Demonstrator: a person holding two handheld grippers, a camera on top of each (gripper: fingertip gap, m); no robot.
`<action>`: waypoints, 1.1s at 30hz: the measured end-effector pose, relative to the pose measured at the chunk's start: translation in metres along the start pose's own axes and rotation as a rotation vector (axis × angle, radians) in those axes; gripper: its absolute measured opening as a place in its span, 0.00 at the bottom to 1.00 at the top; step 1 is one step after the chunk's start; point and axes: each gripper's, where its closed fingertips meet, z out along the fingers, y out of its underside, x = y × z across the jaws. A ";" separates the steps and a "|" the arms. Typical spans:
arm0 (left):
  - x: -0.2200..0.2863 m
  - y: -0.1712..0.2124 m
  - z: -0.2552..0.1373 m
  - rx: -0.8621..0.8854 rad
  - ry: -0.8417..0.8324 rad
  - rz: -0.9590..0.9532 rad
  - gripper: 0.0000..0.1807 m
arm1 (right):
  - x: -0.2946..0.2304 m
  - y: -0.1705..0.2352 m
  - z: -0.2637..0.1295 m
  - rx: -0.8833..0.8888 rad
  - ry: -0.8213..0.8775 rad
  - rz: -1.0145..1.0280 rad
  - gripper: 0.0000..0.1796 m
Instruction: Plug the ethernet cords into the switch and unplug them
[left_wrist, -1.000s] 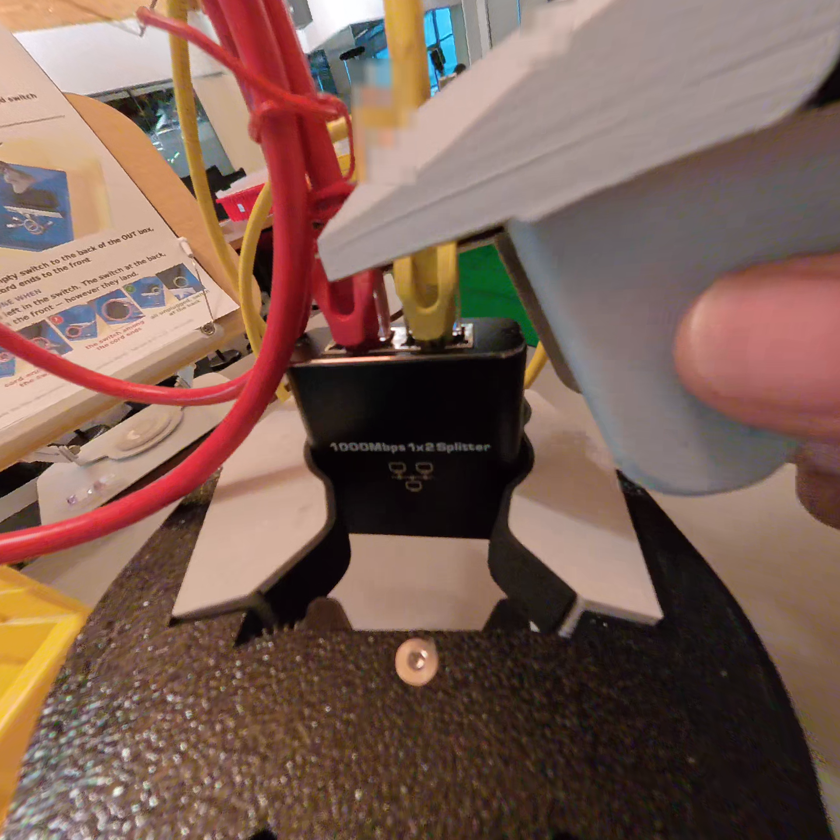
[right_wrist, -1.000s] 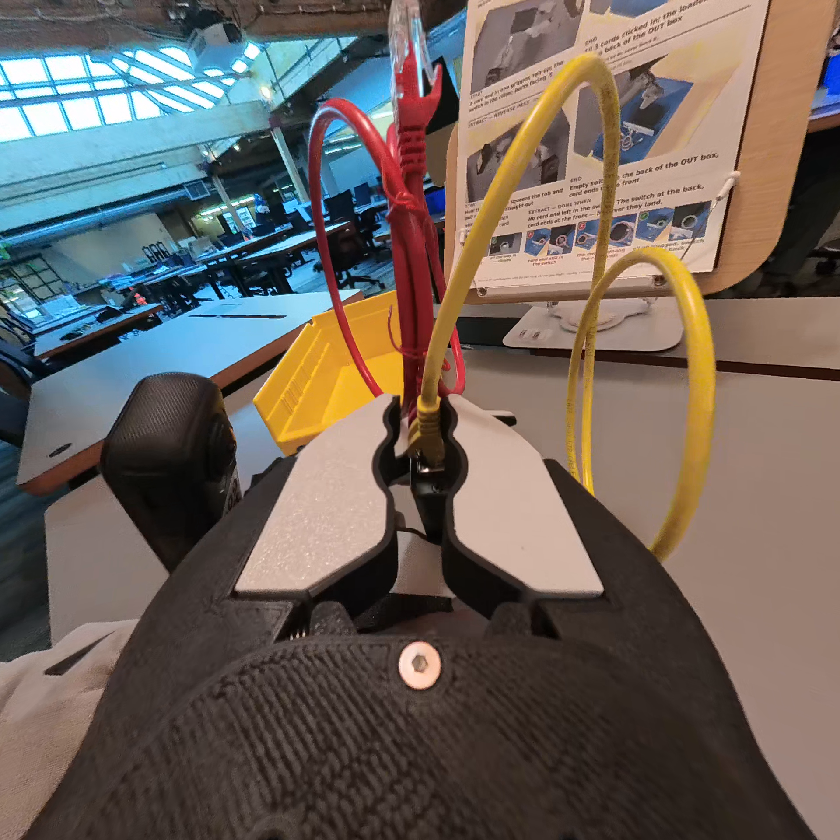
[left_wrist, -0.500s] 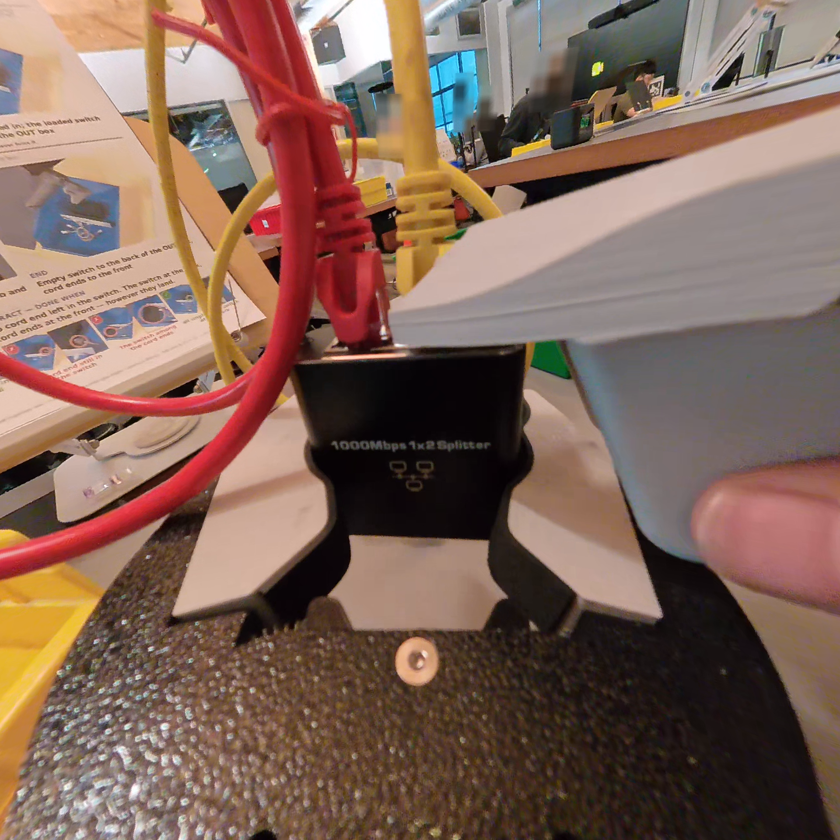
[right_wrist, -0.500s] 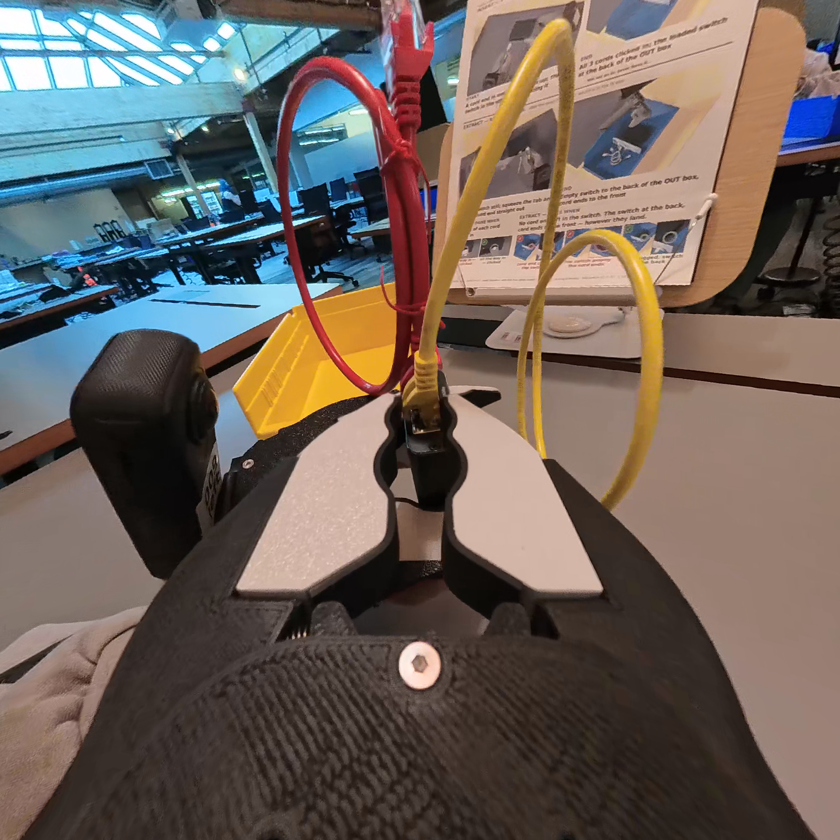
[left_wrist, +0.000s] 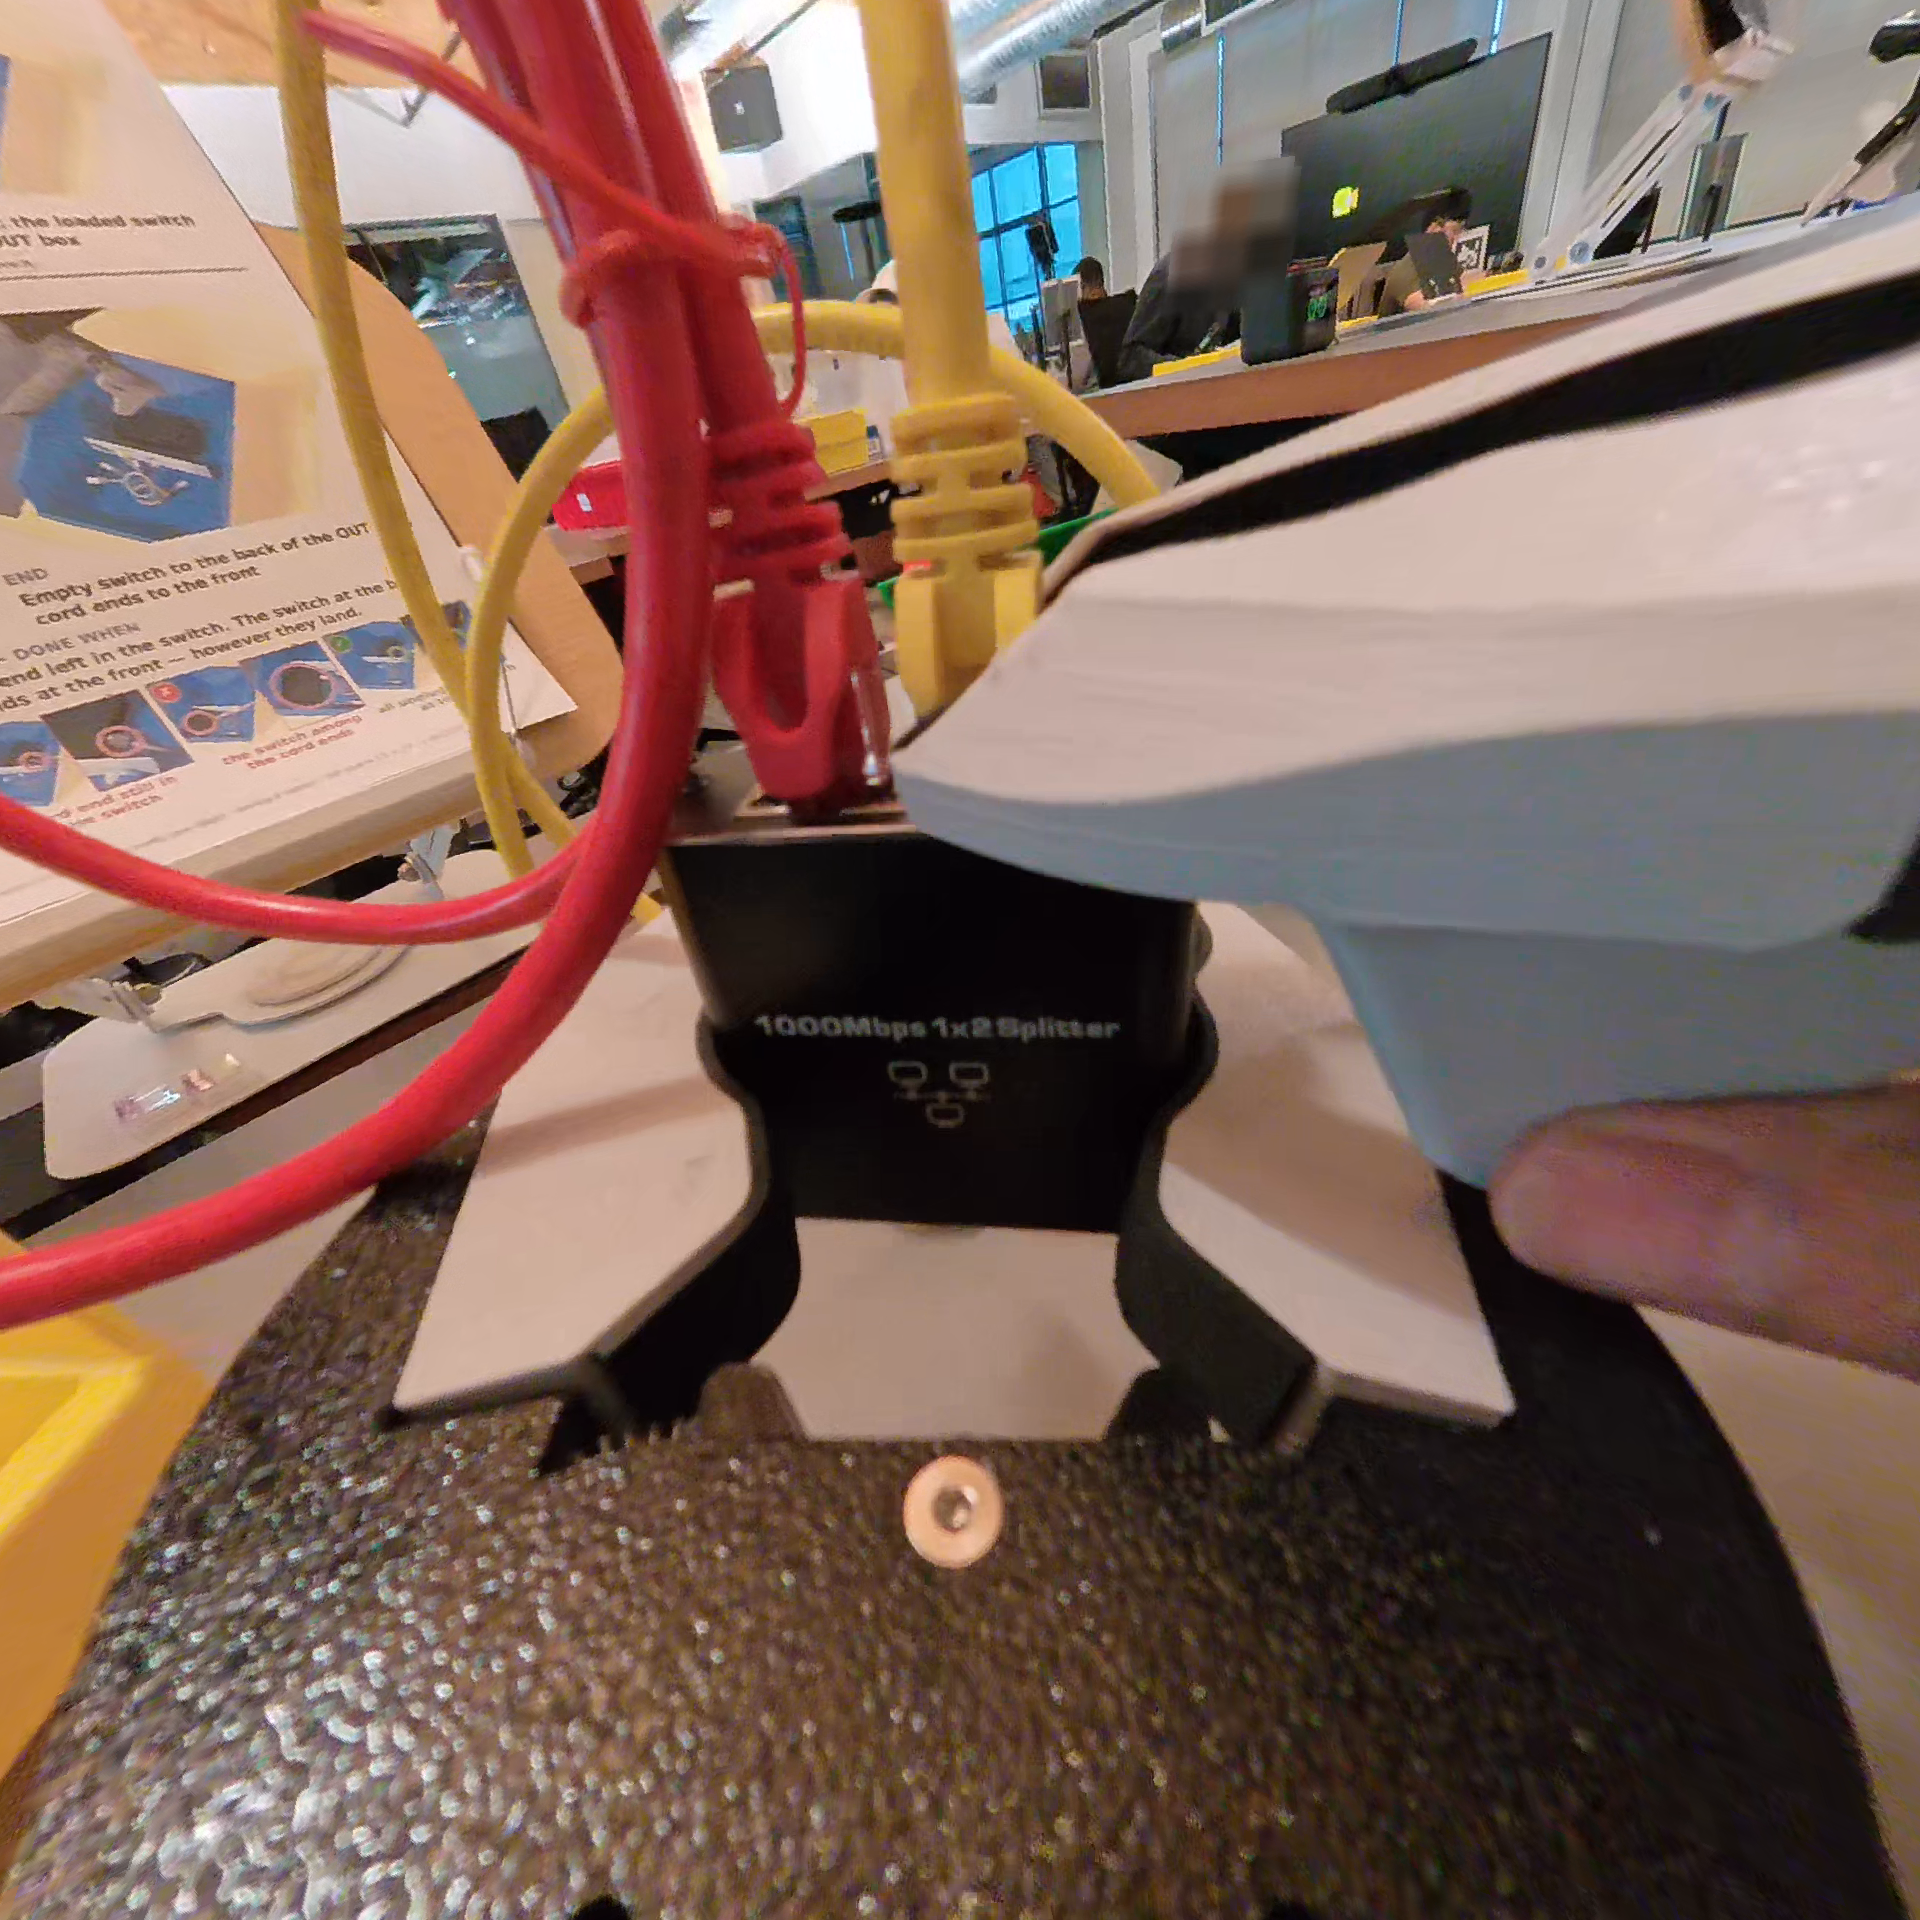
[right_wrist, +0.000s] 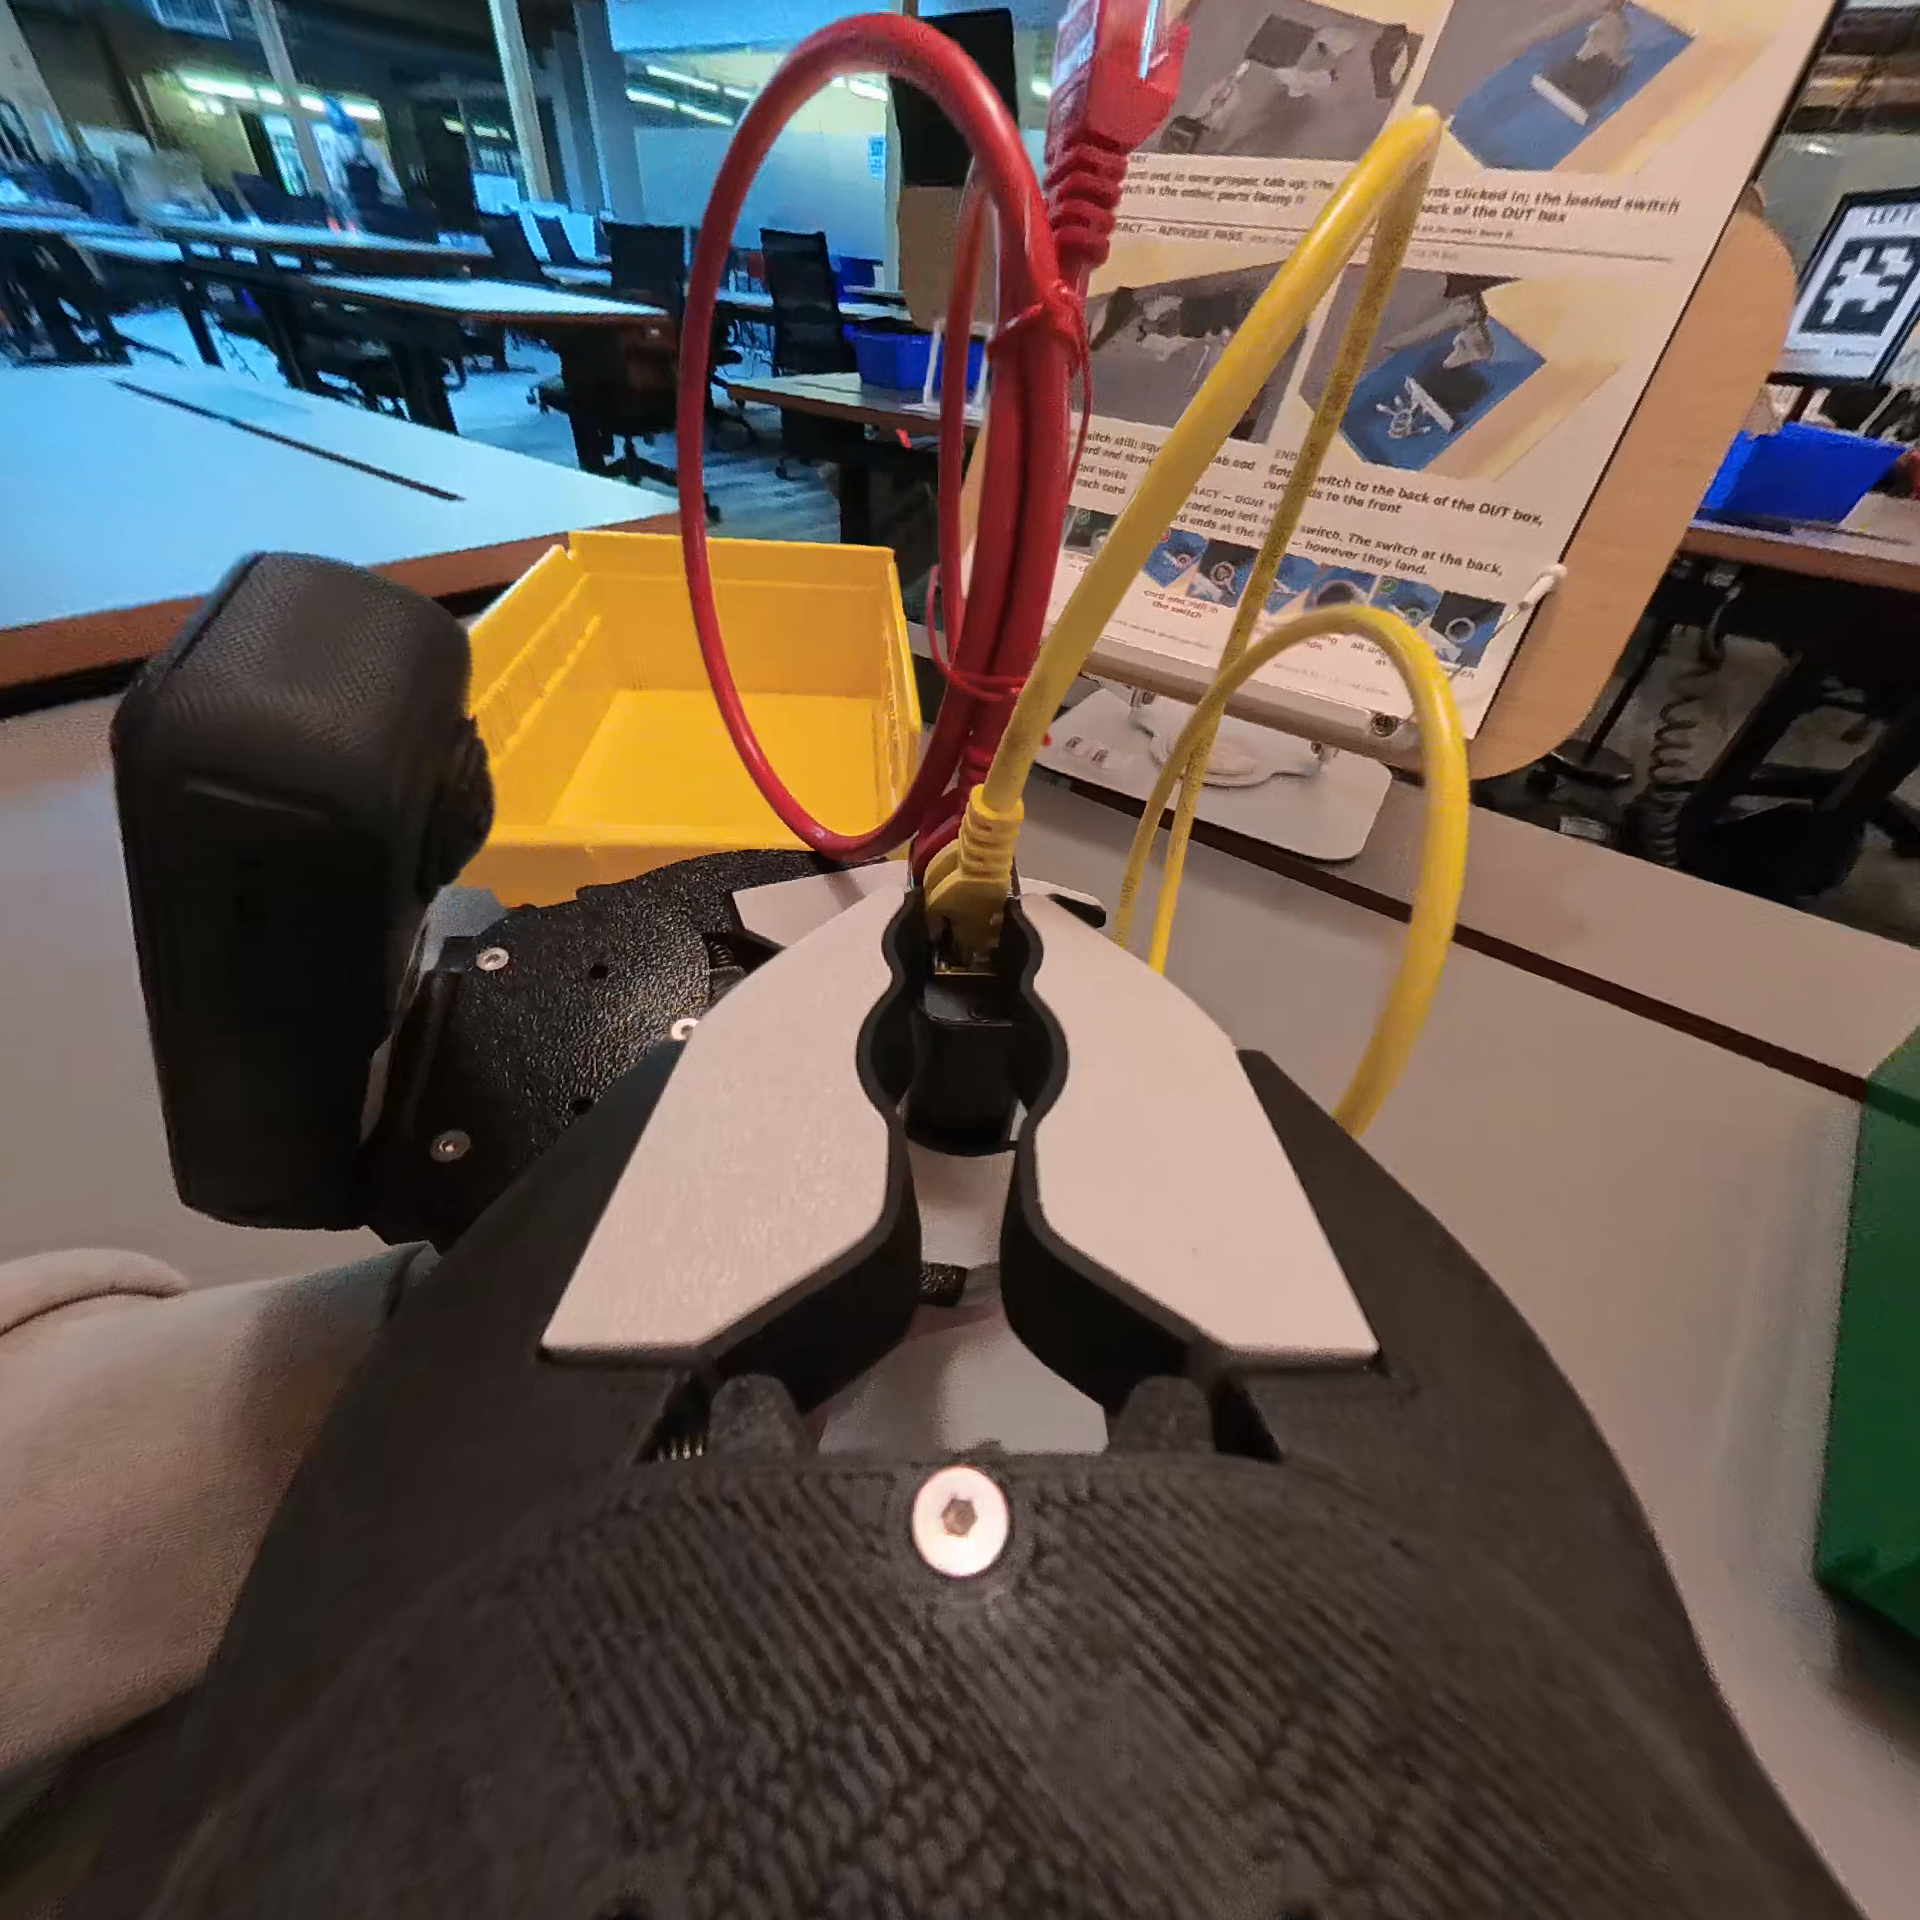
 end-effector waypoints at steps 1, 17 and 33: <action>-0.001 0.000 0.000 0.004 -0.002 -0.007 0.42 | -0.001 0.000 0.001 -0.001 -0.003 0.000 0.08; -0.004 0.003 0.000 -0.004 -0.021 0.008 0.42 | 0.000 0.001 0.004 -0.003 -0.039 0.034 0.08; -0.004 -0.008 -0.004 0.068 -0.017 0.012 0.42 | -0.012 -0.005 -0.001 -0.022 0.000 -0.264 0.08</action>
